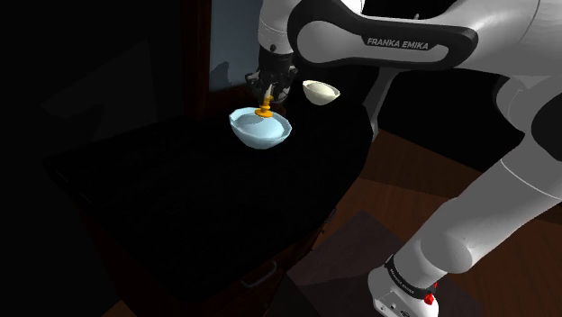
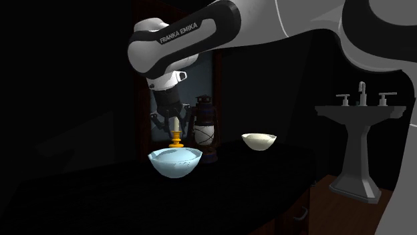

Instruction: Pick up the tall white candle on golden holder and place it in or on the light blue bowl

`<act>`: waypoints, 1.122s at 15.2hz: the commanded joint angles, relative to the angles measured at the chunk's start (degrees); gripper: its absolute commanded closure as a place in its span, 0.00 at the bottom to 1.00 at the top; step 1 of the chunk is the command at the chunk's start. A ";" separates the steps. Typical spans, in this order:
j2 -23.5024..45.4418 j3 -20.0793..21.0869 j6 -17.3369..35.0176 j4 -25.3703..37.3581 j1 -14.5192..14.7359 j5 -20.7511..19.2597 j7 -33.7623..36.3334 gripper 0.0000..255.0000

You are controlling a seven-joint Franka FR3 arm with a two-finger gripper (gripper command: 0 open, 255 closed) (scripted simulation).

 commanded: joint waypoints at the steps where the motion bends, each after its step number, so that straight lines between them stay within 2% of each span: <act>1: -0.03 -0.02 0.22 -0.22 -0.01 0.00 0.05 1.00; 6: -0.03 -0.02 0.21 -0.21 -0.01 0.00 0.04 1.00; 7: -0.03 -0.02 0.21 -0.21 -0.01 0.00 0.04 0.00; 12: -0.03 -0.02 0.21 -0.21 -0.01 0.00 0.04 0.00; 16: 0.72 1.42 -7.21 7.37 1.04 -0.18 -0.07 0.00; 17: 0.72 1.42 -7.21 7.37 1.04 -0.18 -0.07 0.00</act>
